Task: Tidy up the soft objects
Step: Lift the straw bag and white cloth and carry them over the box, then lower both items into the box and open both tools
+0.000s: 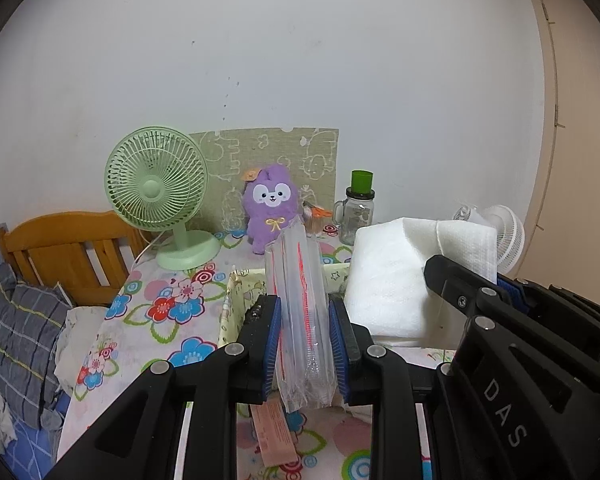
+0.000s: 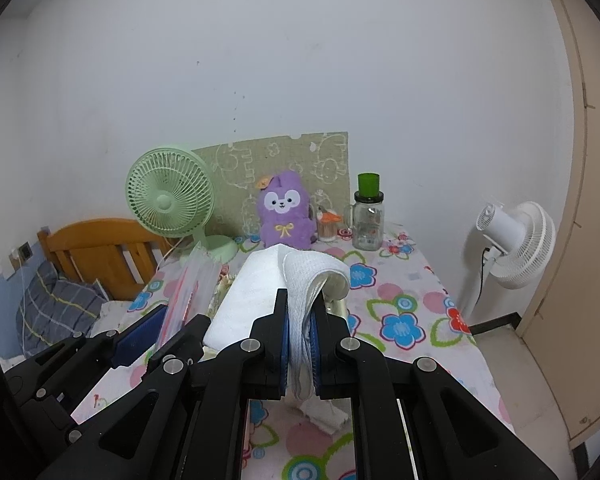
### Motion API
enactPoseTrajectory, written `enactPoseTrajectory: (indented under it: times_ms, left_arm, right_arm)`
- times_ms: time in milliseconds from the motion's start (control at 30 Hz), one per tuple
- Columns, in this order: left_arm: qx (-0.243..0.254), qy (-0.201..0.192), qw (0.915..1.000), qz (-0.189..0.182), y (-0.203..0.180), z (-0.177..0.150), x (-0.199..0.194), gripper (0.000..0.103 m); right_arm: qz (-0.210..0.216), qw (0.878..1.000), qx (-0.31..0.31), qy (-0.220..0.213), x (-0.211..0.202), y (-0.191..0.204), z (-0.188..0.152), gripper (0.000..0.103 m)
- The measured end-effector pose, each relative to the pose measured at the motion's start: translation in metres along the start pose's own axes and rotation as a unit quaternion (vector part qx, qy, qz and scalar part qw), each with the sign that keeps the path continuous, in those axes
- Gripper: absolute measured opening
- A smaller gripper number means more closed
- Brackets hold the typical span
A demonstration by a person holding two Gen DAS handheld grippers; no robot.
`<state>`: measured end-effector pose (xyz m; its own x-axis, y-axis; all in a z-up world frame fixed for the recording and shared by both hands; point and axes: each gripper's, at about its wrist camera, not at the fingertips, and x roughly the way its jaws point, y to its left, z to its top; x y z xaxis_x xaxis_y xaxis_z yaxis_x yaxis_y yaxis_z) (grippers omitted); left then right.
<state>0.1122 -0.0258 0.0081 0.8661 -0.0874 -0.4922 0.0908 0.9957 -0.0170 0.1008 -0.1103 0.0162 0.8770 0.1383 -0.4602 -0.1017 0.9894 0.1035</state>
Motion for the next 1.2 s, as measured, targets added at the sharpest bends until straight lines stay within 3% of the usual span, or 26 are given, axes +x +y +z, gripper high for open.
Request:
enactPoseTrajectory:
  times_ms: [767, 1000, 1067, 1200]
  left_arm:
    - [-0.024, 0.044, 0.9988, 0.004, 0.029, 0.018, 0.106, 0.024]
    - [-0.021, 0.064, 0.9976, 0.015, 0.037, 0.012, 0.137, 0.045]
    - [-0.024, 0.068, 0.9972, 0.018, 0.039, 0.01, 0.141, 0.063]
    - [-0.025, 0.081, 0.9961, 0.027, 0.046, 0.006, 0.151, 0.074]
  right_arm:
    - [0.008, 0.999, 0.011, 0.045, 0.117, 0.0, 0.021, 0.012]
    - [0.002, 0.998, 0.01, 0.061, 0.149, 0.0, 0.018, 0.011]
    - [-0.001, 0.998, 0.01, 0.061, 0.154, 0.0, 0.017, 0.011]
    - [-0.001, 0.998, 0.005, 0.06, 0.163, 0.003, 0.016, 0.012]
